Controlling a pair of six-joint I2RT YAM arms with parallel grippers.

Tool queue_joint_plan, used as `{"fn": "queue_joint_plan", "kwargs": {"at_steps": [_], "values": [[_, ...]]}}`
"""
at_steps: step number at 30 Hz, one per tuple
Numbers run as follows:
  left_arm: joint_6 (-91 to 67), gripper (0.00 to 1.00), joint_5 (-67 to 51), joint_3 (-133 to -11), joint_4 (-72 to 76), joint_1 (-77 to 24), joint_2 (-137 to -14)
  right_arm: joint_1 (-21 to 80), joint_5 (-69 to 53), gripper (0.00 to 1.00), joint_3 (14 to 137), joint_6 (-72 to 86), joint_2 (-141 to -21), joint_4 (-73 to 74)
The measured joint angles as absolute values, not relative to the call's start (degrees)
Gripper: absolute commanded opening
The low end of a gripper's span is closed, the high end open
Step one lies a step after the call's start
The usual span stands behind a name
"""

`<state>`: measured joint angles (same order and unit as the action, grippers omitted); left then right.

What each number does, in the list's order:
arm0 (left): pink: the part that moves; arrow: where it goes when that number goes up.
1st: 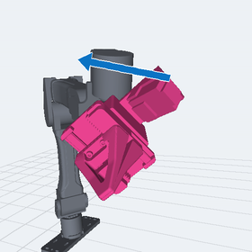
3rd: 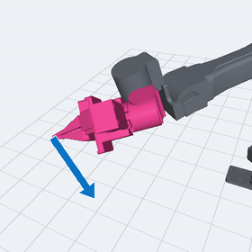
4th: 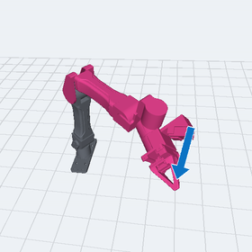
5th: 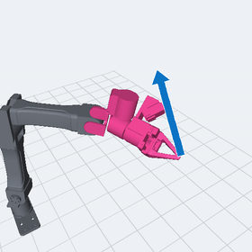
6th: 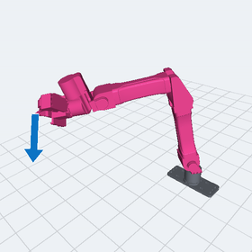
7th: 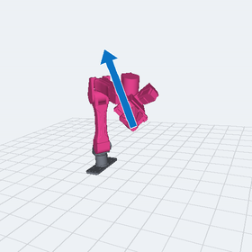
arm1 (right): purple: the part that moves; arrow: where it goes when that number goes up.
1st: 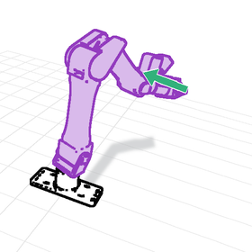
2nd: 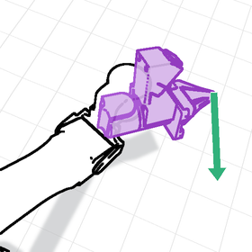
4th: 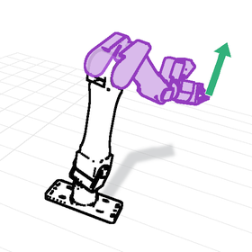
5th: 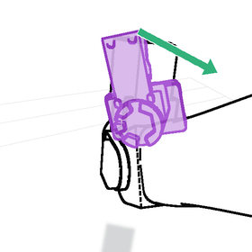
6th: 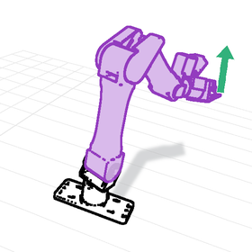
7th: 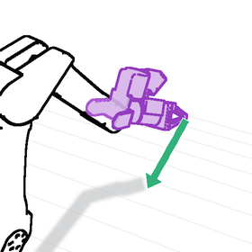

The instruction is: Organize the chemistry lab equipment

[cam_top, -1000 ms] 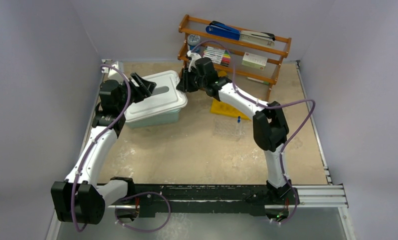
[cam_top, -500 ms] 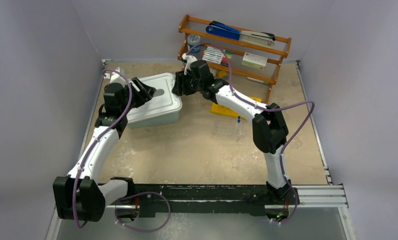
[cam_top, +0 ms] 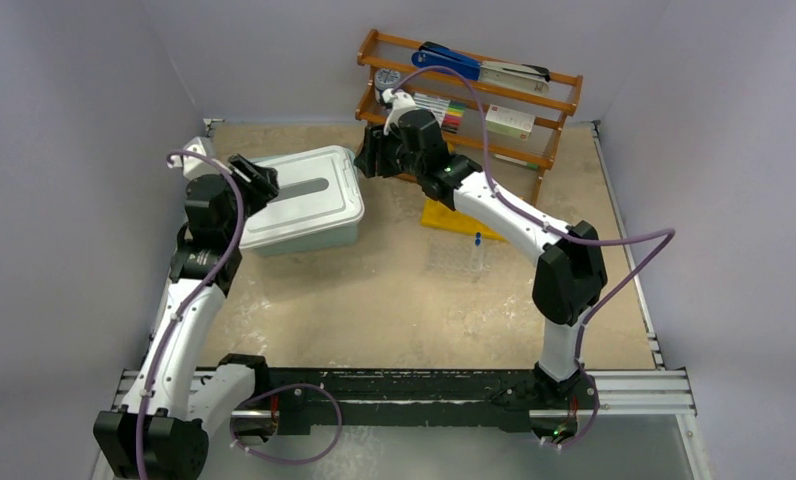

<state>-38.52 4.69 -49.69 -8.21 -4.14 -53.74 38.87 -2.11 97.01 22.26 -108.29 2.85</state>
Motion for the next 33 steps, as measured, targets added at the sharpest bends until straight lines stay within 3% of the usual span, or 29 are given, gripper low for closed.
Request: {"fn": "queue_joint_plan", "kwargs": {"at_steps": [3, 10, 17, 33], "values": [[-37.28, 0.31, 11.05, -53.82, -12.71, -4.14, -54.30, 38.87, -2.20, 0.55, 96.71, 21.98, -107.59, 0.97], [-38.09, 0.24, 23.24, -56.45, -21.96, -4.14, -58.08, 38.85, -2.81, 0.55, 96.05, 21.54, -107.63, -0.27], [-51.35, 0.15, 33.85, -56.40, -32.03, -2.70, -60.18, 38.83, -4.03, 0.55, 93.27, 20.29, -107.63, -1.08], [-66.76, 0.07, 35.05, -49.56, -46.50, -2.26, -41.47, 38.83, -5.65, 0.55, 89.56, 19.86, -107.61, -2.48]]}}
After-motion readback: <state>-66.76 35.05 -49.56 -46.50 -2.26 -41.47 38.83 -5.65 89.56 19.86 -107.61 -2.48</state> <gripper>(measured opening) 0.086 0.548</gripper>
